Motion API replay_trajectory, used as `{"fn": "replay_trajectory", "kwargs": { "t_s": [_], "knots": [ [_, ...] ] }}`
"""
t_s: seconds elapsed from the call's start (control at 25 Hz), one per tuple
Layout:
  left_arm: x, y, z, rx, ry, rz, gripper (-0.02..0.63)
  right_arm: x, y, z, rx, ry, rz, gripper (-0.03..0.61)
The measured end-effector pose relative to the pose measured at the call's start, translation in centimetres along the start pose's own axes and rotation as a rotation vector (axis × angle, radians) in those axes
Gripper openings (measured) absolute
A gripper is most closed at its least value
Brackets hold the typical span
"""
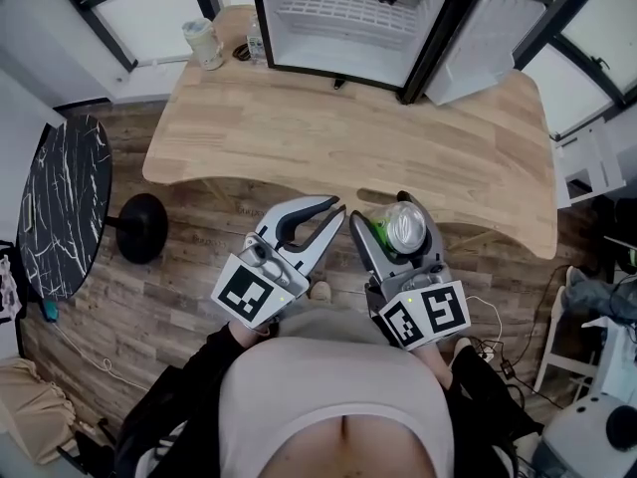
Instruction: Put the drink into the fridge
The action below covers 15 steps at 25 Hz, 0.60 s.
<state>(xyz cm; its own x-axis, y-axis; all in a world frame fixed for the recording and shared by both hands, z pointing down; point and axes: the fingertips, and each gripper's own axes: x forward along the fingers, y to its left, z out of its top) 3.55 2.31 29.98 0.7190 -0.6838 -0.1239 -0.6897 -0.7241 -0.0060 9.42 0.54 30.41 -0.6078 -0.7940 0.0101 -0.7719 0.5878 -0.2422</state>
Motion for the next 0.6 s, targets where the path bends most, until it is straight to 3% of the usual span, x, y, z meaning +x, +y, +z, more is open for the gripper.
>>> {"fn": "replay_trajectory", "kwargs": {
  "t_s": [0.6],
  "knots": [
    [-0.6,1.6,-0.9,-0.017,0.021,0.064,0.044,2.1,0.5,-1.4,0.021,0.047,0.066,0.345]
  ]
}}
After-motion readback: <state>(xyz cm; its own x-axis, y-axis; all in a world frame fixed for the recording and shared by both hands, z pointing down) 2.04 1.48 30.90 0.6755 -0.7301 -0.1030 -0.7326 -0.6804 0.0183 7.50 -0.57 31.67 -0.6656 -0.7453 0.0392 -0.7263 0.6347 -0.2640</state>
